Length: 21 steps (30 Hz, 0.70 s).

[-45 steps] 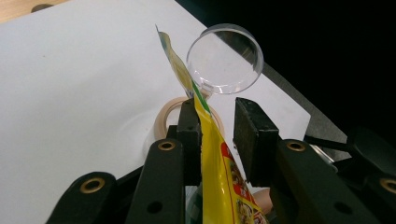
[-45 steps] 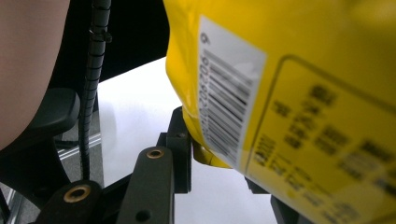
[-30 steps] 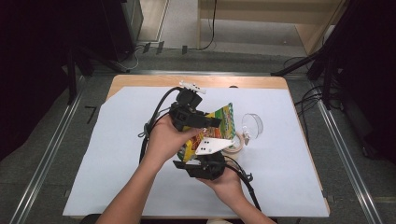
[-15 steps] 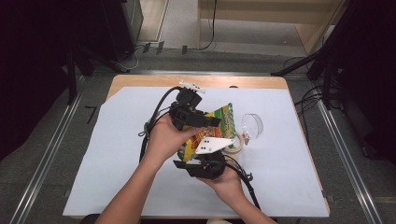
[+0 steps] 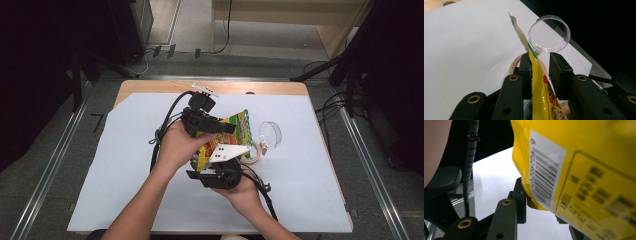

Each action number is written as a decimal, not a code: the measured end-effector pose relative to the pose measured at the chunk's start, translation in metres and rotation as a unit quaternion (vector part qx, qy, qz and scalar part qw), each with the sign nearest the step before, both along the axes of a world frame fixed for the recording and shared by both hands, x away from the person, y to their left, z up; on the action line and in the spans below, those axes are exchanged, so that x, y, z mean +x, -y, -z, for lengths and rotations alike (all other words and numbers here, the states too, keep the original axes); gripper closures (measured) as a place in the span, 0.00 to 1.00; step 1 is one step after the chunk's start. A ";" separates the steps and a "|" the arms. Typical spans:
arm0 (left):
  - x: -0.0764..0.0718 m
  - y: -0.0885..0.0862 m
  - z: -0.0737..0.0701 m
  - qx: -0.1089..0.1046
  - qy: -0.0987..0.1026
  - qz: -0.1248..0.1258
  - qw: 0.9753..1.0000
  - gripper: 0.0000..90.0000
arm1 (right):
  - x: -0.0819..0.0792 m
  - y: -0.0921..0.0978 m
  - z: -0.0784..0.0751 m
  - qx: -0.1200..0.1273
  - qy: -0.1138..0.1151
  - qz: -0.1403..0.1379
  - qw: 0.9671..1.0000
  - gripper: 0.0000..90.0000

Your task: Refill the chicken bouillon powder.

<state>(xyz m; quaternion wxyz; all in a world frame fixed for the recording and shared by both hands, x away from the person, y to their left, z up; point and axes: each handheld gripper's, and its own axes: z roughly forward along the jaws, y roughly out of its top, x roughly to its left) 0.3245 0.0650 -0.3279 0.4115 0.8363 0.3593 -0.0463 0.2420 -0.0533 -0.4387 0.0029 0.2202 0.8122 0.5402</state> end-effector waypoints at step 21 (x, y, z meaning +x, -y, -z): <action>0.002 0.000 -0.003 0.000 0.002 0.005 1.000 0.80 | 0.002 -0.001 -0.002 0.007 0.000 0.001 1.000 0.77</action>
